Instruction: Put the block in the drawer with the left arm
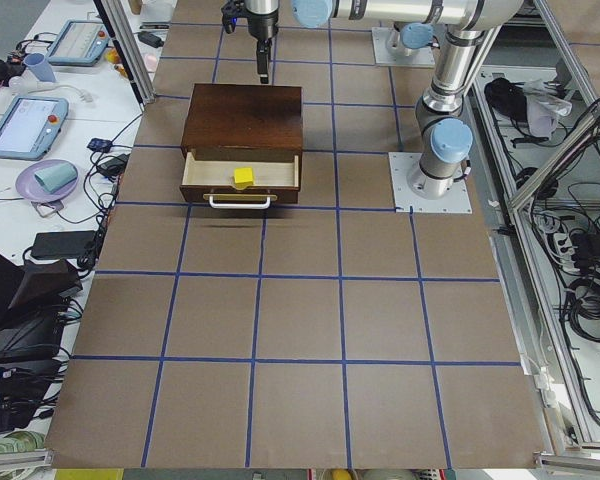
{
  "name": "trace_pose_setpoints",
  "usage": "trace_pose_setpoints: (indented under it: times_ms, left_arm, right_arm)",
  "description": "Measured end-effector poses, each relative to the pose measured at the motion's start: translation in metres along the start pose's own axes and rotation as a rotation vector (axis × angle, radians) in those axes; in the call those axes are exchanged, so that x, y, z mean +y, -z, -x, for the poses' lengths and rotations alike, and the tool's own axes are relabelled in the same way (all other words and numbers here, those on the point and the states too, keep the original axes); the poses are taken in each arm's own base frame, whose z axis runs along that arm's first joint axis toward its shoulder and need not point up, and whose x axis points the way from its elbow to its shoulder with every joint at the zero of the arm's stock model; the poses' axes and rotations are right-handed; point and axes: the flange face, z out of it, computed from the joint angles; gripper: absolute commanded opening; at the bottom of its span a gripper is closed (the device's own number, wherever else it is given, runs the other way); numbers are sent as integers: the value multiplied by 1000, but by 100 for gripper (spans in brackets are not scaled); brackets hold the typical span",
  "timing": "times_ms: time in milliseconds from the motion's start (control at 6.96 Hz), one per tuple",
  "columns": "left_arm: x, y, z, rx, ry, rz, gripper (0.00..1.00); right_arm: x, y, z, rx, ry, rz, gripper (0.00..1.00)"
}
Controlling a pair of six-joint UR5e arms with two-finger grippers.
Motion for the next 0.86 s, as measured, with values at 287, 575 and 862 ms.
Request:
trace_pose_setpoints:
  times_ms: [287,575,862]
  left_arm:
    - [0,2,1,0,4,-6,100]
    - [1,4,3,1,9,-11,100]
    - [2,5,5,1,10,-13,100]
  right_arm:
    - [0,0,0,0,0,0,100]
    - [0,0,0,0,0,0,100]
    - [0,0,0,0,0,0,100]
